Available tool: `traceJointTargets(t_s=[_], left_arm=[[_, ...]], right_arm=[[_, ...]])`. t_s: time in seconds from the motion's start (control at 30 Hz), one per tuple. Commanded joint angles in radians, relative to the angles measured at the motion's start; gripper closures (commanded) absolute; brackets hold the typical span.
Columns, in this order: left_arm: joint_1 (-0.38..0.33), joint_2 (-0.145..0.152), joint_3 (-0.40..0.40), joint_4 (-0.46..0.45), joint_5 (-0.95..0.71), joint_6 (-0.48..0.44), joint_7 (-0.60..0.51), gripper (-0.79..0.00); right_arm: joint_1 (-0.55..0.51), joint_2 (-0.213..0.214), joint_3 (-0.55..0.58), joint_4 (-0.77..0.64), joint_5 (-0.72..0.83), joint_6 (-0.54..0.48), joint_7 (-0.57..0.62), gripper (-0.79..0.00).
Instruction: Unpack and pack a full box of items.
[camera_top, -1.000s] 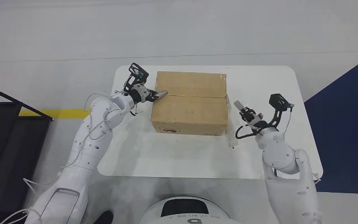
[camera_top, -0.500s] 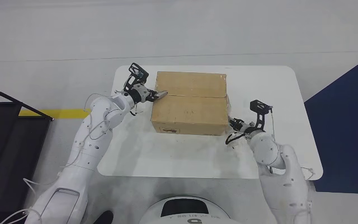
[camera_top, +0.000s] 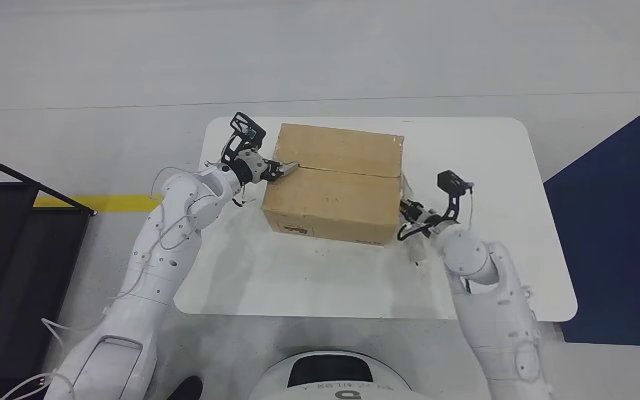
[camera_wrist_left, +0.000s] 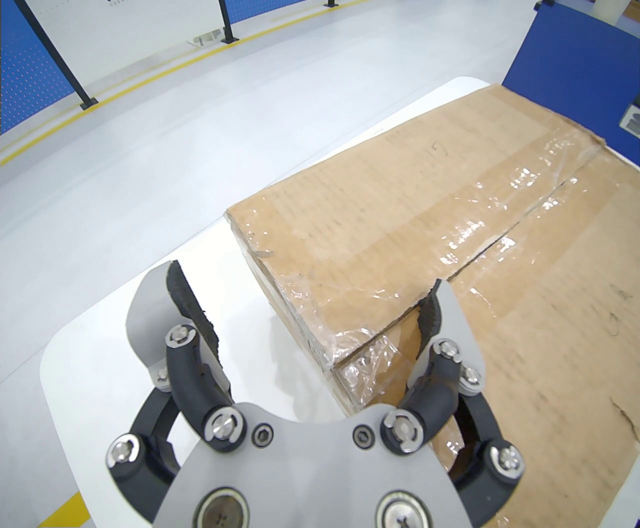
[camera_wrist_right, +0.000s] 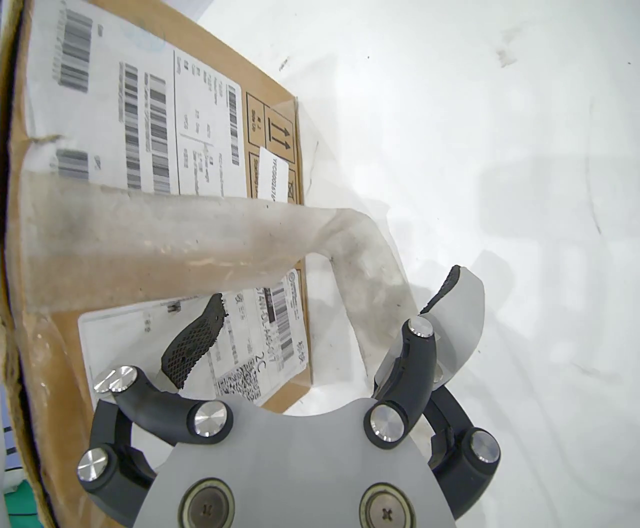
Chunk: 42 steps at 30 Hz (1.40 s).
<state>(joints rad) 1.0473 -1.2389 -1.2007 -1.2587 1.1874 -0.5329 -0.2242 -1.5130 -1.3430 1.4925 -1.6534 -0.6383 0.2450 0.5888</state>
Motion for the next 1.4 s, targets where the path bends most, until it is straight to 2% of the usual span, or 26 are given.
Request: traceJointTargets(t_s=[0.0,0.17,0.4,0.53,0.67,0.8,1.0,1.13,1.23,1.37], left_arm=[[0.0,0.0,0.0,0.0,0.0,0.0,0.0,-0.785],[0.0,0.0,0.0,0.0,0.0,0.0,0.0,-0.785],[0.0,0.0,0.0,0.0,0.0,0.0,0.0,-0.785],[0.0,0.0,0.0,0.0,0.0,0.0,0.0,-0.785],[0.0,0.0,0.0,0.0,0.0,0.0,0.0,-0.785],[0.0,0.0,0.0,0.0,0.0,0.0,0.0,-0.785],[0.0,0.0,0.0,0.0,0.0,0.0,0.0,-0.785],[0.0,0.0,0.0,0.0,0.0,0.0,0.0,-0.785],[0.0,0.0,0.0,0.0,0.0,0.0,0.0,-0.785],[0.0,0.0,0.0,0.0,0.0,0.0,0.0,-0.785]], right_arm=[[0.01,-0.005,0.0,0.02,0.068,-0.014,-0.059,-0.785],[0.014,-0.019,0.005,0.035,0.224,-0.036,-0.197,-0.785],[-0.041,-0.025,0.023,-0.062,0.309,-0.045,-0.312,-0.785],[-0.081,-0.027,0.022,-0.148,0.316,-0.039,-0.372,-0.785],[-0.099,-0.032,-0.016,-0.218,0.244,0.059,-0.459,-0.785],[-0.101,-0.038,-0.094,-0.288,0.113,0.18,-0.533,-0.785],[-0.055,-0.049,-0.263,-0.353,-0.077,0.319,-0.545,-0.785],[0.014,-0.065,-0.399,-0.321,-0.188,0.397,-0.552,-0.785],[0.086,-0.081,-0.501,-0.244,-0.281,0.461,-0.56,-0.785],[0.175,-0.114,-0.625,-0.149,-0.29,0.511,-0.538,-0.785]])
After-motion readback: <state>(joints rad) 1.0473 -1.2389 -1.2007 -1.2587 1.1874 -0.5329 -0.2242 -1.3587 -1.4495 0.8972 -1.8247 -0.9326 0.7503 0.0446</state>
